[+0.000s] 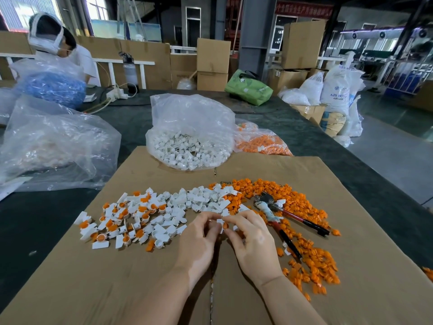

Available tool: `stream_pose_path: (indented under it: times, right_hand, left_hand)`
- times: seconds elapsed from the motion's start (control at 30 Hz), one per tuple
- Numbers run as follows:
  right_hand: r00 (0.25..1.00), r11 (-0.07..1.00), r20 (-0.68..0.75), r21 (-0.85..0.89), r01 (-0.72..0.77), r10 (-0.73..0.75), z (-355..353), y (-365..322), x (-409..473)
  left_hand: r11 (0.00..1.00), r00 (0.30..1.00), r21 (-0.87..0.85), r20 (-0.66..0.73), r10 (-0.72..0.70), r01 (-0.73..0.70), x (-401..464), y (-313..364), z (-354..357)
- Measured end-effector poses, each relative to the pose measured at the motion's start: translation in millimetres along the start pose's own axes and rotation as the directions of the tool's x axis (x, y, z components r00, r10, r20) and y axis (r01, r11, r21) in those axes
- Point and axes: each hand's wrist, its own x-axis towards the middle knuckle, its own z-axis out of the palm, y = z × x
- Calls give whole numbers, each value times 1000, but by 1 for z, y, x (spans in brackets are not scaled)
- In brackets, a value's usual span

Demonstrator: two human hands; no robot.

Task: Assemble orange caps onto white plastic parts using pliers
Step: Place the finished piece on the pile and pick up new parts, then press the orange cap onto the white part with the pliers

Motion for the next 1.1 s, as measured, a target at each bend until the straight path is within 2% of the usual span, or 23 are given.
stream_pose_path:
  times: [0.3,0.43,0.5,0.57,0.63,0.7,0.77,0.8,0.9,1.0,1.1]
  right_hand:
    - [1000,1000,10,-12,2,-2,2,4,-1]
    - [998,996,-54,-88,-23,18,1,7,1]
    - [989,978,-130,-186,-90,66,-6,11,5]
    - [965,908,-155,-333,-253,212,-16,18,13]
    - [888,729,-89,-537,-424,451,-28,26,23]
    - [761,579,-5,-645,-499,649,-38,35,31]
    - [634,510,84,-677,-530,769,-43,42,38]
    - [602,495,111,-695,-522,791,-44,44,40]
    - [627,496,120,-732,-468,769,-46,45,44]
    - [706,536,103,-730,-425,700,-48,40,44]
    - [791,612,113,-702,-365,602,-52,26,45]
  left_hand:
    - [999,1000,-37,-11,9,-9,2,1,2]
    - [999,1000,-48,-19,3,-4,5,3,2]
    - [998,1000,-63,-18,-11,10,5,4,2]
    - [997,999,-66,-19,-25,24,6,4,2]
    - [998,999,-54,-18,-29,28,7,5,2]
    - [999,1000,-42,-7,-28,28,7,5,2]
    - [998,999,-46,4,-33,33,7,6,2]
    - [998,999,-51,5,-36,36,7,6,3]
    - [999,999,-42,-4,-35,34,7,8,2]
    - [998,999,-48,-6,-46,46,8,9,0]
    - [978,993,-174,-10,-118,115,11,10,-1]
